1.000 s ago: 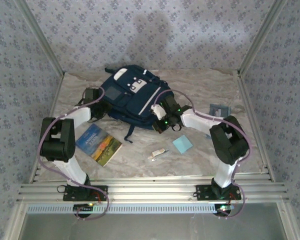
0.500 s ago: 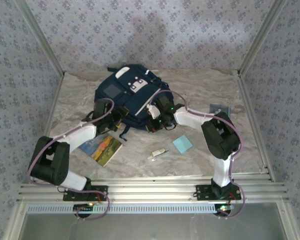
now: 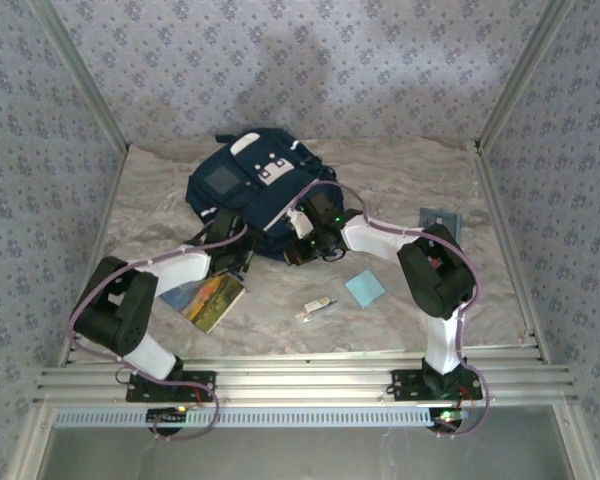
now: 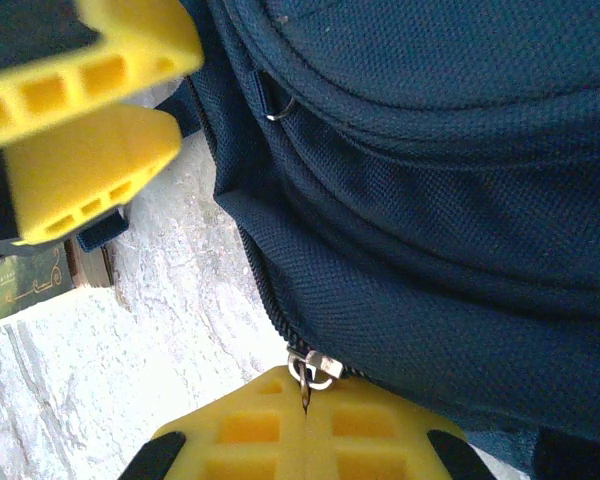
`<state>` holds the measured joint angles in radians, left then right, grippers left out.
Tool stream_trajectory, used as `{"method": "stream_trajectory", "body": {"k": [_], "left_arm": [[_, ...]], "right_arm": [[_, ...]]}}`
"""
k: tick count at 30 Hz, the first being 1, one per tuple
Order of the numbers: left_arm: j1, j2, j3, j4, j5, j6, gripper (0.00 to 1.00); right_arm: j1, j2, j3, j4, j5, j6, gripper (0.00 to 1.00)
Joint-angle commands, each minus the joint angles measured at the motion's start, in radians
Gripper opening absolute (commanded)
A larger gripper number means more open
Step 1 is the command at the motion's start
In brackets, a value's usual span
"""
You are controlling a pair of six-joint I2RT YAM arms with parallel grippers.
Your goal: Pack books, pencil case, and school supplies into a backpack
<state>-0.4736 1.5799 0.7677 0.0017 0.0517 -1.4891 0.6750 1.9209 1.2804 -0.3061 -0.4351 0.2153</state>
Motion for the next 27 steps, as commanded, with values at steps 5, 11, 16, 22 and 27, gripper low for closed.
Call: {"method": "stream_trajectory", "body": {"k": [5,11,16,22,27], "left_arm": [[0.011,0.101,0.054,0.008,-0.049,0.011,0.15],[0.078,0.160,0.137,-0.075,-0.030,0.235,0.00],[0.118,0.153,0.131,-0.120,-0.028,0.313,0.00],[0.149,0.125,0.114,-0.137,-0.024,0.355,0.00],[0.163,0.098,0.128,-0.161,-0.018,0.392,0.00]], "right_arm": [[0.011,0.020,0.062,-0.068,-0.030,-0.047,0.00],[-0.040,0.042,0.162,-0.375,-0.059,-0.244,0.00],[-0.145,0.070,0.216,-0.550,-0.007,-0.345,0.00],[-0.213,0.098,0.282,-0.579,0.026,-0.375,0.00],[-0.202,0.124,0.323,-0.569,0.067,-0.360,0.00]]}}
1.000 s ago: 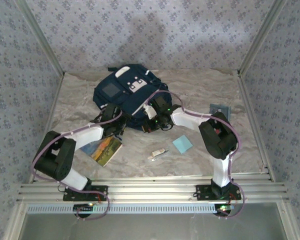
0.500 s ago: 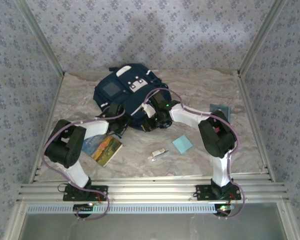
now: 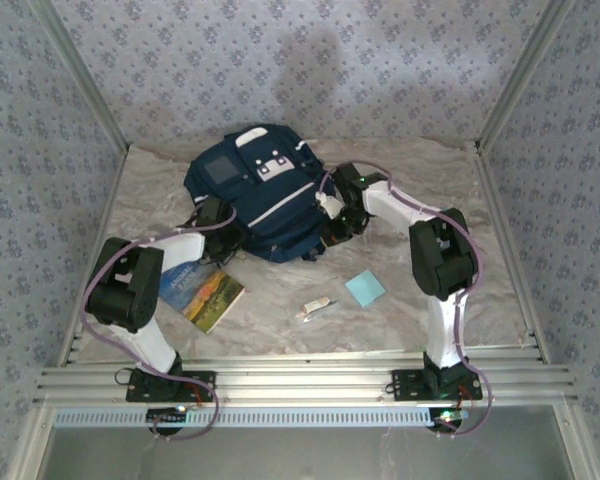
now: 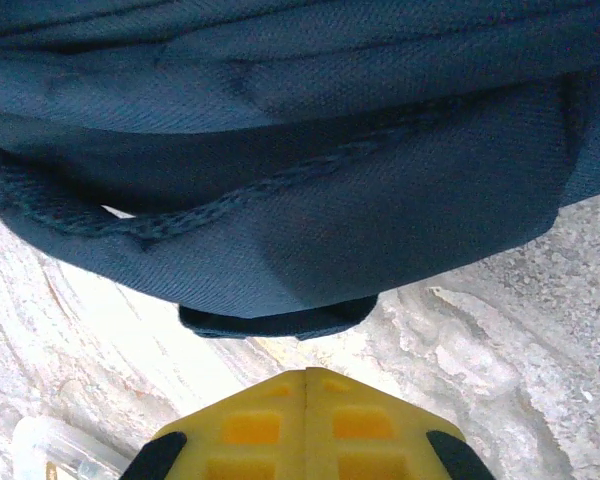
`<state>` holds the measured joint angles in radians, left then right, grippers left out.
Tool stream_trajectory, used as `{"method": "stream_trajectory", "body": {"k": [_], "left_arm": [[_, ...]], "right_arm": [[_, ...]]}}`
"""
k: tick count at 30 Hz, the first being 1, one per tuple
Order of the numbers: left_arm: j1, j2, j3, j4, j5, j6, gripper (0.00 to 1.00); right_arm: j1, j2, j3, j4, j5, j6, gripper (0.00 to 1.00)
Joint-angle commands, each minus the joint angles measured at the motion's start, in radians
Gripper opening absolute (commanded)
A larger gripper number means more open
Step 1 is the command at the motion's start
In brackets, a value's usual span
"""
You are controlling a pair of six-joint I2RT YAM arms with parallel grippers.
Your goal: Pack books, pencil case, and school supplies into a backpack
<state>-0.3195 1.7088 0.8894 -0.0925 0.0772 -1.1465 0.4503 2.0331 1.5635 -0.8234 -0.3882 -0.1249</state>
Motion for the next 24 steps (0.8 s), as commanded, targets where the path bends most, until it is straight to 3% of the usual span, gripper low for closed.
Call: {"method": "stream_trajectory", "body": {"k": [1,4,13,17,24], "left_arm": [[0.008,-0.037,0.005,-0.067,-0.042,0.050,0.00],[0.008,-0.046,-0.001,-0.060,-0.018,0.038,0.00],[-0.053,-0.111,-0.072,0.019,0.008,-0.060,0.00],[-0.089,-0.102,-0.078,0.068,0.003,-0.099,0.00],[-0.120,-0.074,-0.068,0.125,0.013,-0.147,0.00]], "right_arm": [[0.037,0.001,0.027,-0.030,0.023,-0.008,0.00],[0.096,-0.051,-0.023,0.046,0.051,0.058,0.03],[0.251,-0.237,-0.255,0.424,0.112,0.575,0.40],[0.335,-0.216,-0.272,0.458,0.239,0.675,0.43],[0.364,-0.198,-0.291,0.504,0.347,0.792,0.49]]}}
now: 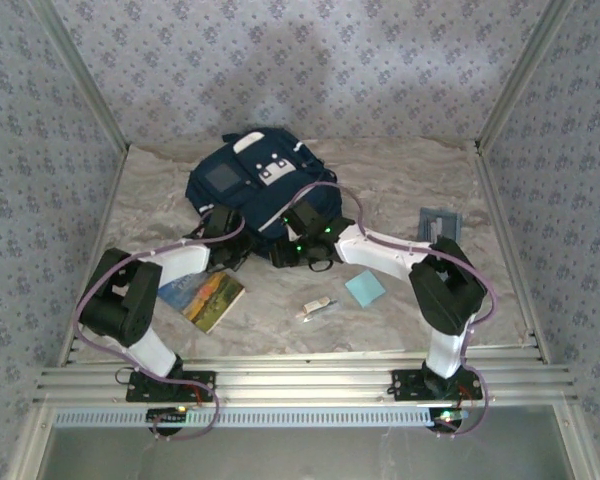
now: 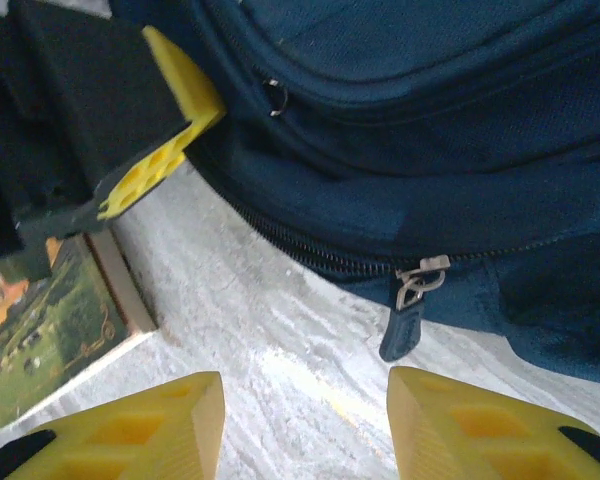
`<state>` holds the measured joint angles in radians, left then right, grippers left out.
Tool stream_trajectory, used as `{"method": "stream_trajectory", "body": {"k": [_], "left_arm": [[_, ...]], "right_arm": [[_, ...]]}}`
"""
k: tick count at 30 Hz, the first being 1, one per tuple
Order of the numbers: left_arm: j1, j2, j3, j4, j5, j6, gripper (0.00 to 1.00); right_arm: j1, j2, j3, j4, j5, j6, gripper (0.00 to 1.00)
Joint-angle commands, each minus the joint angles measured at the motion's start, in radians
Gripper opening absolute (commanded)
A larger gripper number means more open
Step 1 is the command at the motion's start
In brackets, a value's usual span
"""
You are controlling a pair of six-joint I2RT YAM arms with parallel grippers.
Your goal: Pack books, pencil case, and school supplies into a backpack
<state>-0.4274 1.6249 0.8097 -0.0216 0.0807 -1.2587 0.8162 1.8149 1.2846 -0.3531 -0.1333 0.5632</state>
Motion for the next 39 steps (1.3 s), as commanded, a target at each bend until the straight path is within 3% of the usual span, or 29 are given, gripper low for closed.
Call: {"method": "stream_trajectory", "body": {"k": [1,15,17,20,21,25,32,39], "left_arm": [[-0.015,0.010,0.012,0.059,0.010,-0.039,0.00],[-0.020,0.012,0.027,0.071,0.010,-0.059,0.00],[-0.020,0.012,0.029,0.066,0.009,-0.059,0.00],[-0.016,0.011,0.034,0.046,0.001,-0.041,0.00],[-0.011,0.011,0.039,0.035,-0.001,-0.031,0.00],[0.037,0.018,0.044,0.009,0.026,0.008,0.00],[0.111,-0.024,0.073,-0.102,0.010,0.130,0.00],[0.164,-0.045,0.083,-0.140,0.001,0.190,0.00]], "right_arm": [[0.001,0.026,-0.015,0.032,0.102,0.113,0.49],[0.051,0.121,0.001,0.015,0.292,0.109,0.39],[0.048,0.117,-0.004,-0.001,0.309,0.100,0.30],[0.033,0.085,-0.017,-0.007,0.316,0.057,0.05],[0.026,0.074,-0.021,-0.005,0.306,0.013,0.00],[-0.033,0.043,-0.010,-0.044,0.184,-0.225,0.00],[-0.263,0.111,0.179,-0.344,-0.113,-0.544,0.00],[-0.376,0.194,0.290,-0.473,-0.153,-0.680,0.00]]}}
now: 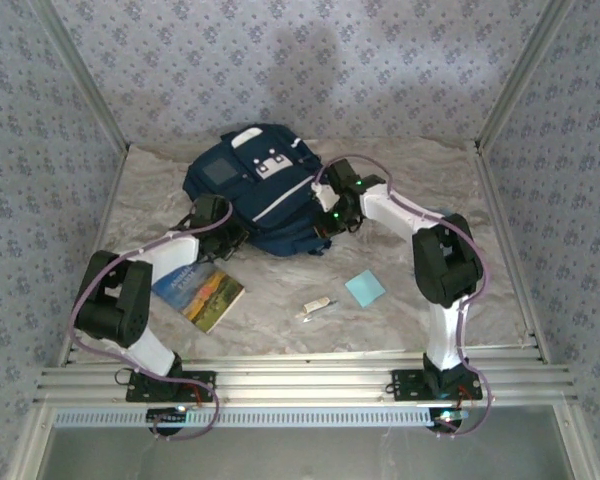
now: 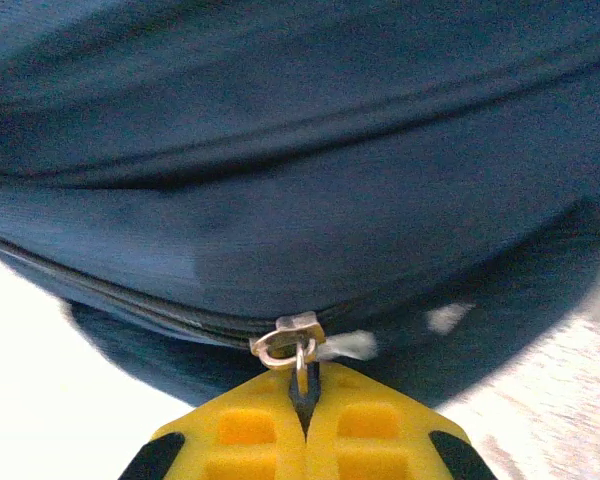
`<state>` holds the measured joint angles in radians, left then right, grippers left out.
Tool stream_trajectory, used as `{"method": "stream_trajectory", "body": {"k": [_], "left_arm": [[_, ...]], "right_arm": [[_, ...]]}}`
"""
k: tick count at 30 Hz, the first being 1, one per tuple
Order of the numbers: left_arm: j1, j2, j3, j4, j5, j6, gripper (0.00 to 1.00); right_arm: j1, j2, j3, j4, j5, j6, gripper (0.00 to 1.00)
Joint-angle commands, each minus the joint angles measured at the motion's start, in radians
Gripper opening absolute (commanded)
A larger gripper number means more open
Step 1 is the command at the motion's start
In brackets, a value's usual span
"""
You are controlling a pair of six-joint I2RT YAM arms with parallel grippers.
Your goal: Pack books, pencil case, and school supplies into a backpack
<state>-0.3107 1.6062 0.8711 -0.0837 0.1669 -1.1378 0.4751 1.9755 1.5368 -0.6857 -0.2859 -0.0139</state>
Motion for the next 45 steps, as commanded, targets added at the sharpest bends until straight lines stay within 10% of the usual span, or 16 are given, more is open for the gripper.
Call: {"method": "stream_trajectory", "body": {"k": [1,7,12,23,39,45], "left_arm": [[0.055,-0.025,0.032,-0.089,-0.089,0.087,0.00],[0.103,-0.018,0.102,-0.149,-0.079,0.188,0.00],[0.093,-0.077,0.110,-0.201,0.001,0.176,0.65],[-0.074,-0.308,-0.183,0.011,-0.053,-0.400,0.96],[-0.110,-0.060,-0.123,0.092,-0.109,-0.594,0.92],[-0.096,0.037,-0.139,0.176,-0.114,-0.588,0.36]], "right_arm": [[-0.049,0.046,0.046,-0.145,-0.007,-0.113,0.00],[-0.041,0.066,0.042,-0.077,-0.054,-0.066,0.00],[0.038,0.056,0.042,-0.031,-0.121,0.020,0.00],[0.157,0.048,-0.036,0.190,-0.133,0.251,0.00],[0.226,0.043,-0.090,0.306,-0.164,0.313,0.00],[0.221,0.027,-0.103,0.288,-0.168,0.270,0.00]]}}
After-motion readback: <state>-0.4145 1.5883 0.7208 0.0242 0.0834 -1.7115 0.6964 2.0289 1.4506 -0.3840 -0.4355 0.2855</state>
